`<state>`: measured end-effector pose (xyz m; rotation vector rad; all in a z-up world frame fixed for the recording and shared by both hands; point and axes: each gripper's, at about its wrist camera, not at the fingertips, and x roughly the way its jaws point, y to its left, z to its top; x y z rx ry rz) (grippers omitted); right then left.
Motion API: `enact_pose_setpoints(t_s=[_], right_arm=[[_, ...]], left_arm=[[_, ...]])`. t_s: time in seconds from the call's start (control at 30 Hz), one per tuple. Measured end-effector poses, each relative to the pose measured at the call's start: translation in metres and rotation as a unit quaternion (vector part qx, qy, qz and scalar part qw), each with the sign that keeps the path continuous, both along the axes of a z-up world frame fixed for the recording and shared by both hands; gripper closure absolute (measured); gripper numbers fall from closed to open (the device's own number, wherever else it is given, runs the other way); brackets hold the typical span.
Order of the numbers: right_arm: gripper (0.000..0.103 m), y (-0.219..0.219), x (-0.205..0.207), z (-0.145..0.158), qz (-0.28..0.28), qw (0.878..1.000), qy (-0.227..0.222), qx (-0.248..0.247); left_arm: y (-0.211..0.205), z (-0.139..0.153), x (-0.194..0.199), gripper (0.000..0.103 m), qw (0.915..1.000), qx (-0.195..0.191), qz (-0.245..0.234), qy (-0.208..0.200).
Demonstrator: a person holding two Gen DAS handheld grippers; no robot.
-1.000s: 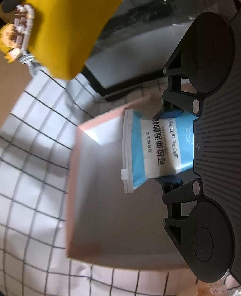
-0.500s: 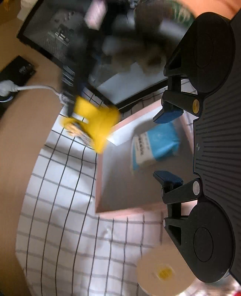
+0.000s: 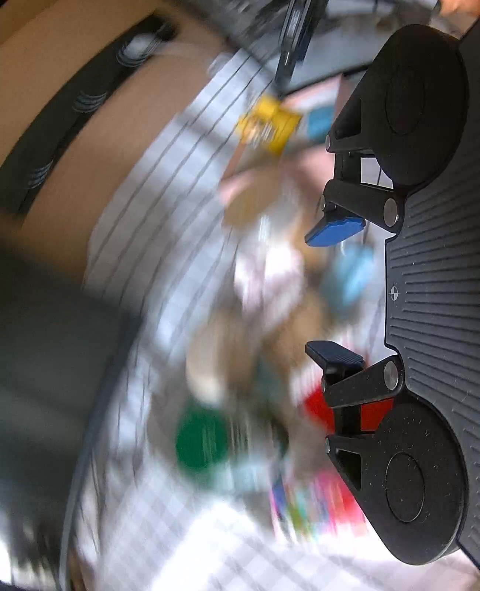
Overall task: Organize soft objects
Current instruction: 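Drop the yellow toy into the pink box with the right gripper, then grasp the pink cartoon packet with the left gripper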
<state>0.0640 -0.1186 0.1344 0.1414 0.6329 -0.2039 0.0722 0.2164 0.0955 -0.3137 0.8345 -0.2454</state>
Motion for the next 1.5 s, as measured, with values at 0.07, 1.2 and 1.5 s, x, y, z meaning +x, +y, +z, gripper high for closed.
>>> enact_pose_setpoints(t_s=[0.07,1.2,1.5], right_arm=[[0.035,0.03,0.005,0.013,0.027,0.999,-0.01,-0.015],[0.021,0.245,0.104,0.042,0.276,0.954,0.11,-0.034],[0.039,0.314,0.22,0.035,0.297,0.924,0.235,0.052]], left_arm=[[0.035,0.0,-0.006,0.042,0.9986,0.005,0.053,0.004],[0.075,-0.053,0.029,0.044,0.9869,0.137,0.023,0.081],[0.144,-0.002,0.021,0.047,0.9952,0.062,0.057,0.049]])
